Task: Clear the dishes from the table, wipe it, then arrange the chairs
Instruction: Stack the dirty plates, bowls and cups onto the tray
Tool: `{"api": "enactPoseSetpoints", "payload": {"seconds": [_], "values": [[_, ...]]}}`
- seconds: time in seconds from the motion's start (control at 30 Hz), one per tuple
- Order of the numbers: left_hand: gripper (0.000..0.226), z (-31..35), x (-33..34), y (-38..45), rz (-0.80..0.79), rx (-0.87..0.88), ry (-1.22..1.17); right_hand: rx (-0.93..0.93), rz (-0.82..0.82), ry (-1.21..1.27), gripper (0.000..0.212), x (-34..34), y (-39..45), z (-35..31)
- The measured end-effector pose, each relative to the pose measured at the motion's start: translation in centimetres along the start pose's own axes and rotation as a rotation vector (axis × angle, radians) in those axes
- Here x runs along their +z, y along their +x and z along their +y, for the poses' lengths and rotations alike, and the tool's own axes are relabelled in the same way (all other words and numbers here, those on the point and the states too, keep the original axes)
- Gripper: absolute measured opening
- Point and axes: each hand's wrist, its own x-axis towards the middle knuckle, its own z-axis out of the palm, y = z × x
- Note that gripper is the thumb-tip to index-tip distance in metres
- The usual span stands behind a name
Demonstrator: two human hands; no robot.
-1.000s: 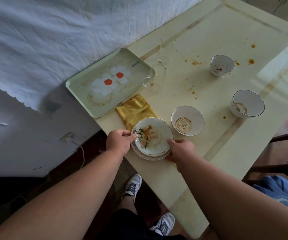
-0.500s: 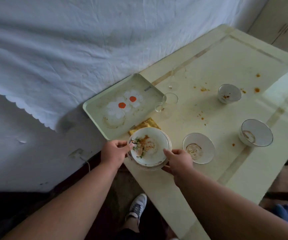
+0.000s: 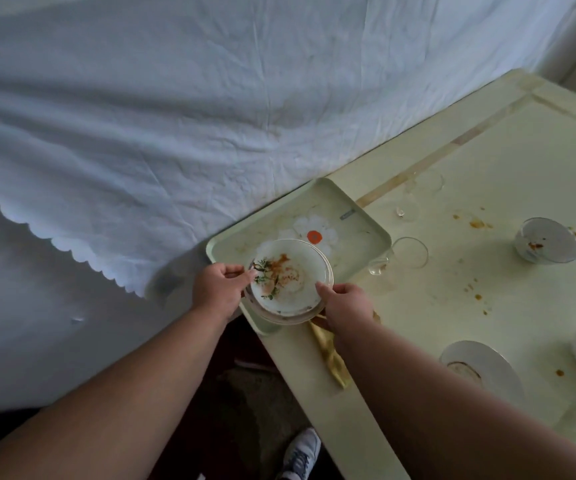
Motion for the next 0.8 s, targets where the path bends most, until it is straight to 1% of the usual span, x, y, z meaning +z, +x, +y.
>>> {"api": "enactPoseSetpoints", "payload": {"seconds": [0.1, 0.2, 0.3, 0.43, 0.53, 0.63, 0.73, 0.8], "values": [[0.023, 0.0, -0.4, 3.4, 0.028, 0.011, 0.030, -0.003, -0.013, -0.035, 0.021, 2.8, 1.7, -1.1], [0.022, 0.3, -0.7, 5.9, 0.049, 0.044, 0.103, 0.007, -0.023, -0.030, 0.023, 5.0, 3.4, -1.5], [0.020, 0.2, -0.9, 8.0, 0.050, 0.056, 0.167, 0.011, -0.020, -0.075, 0.025, 6.6, 4.6, -1.8], [0.016, 0.4, -1.4, 9.1, 0.074, 0.046, 0.220, 0.004, -0.022, -0.086, 0.021, 8.2, 5.6, -2.0], [0.014, 0.5, -1.6, 9.6, 0.097, 0.054, 0.285, -0.022, -0.027, -0.138, 0.018, 9.0, 6.2, -1.9], [0.012, 0.6, -1.5, 9.7, 0.113, 0.064, 0.336, -0.027, -0.014, -0.194, 0.018, 9.5, 6.7, -1.7], [0.010, 1.0, -1.1, 9.6, 0.115, 0.080, 0.407, -0.022, -0.015, -0.239, 0.024, 9.6, 7.0, -1.6], [0.012, 1.2, -0.9, 9.6, 0.113, 0.072, 0.433, -0.015, -0.026, -0.255, 0.020, 9.2, 6.8, -1.9]]}}
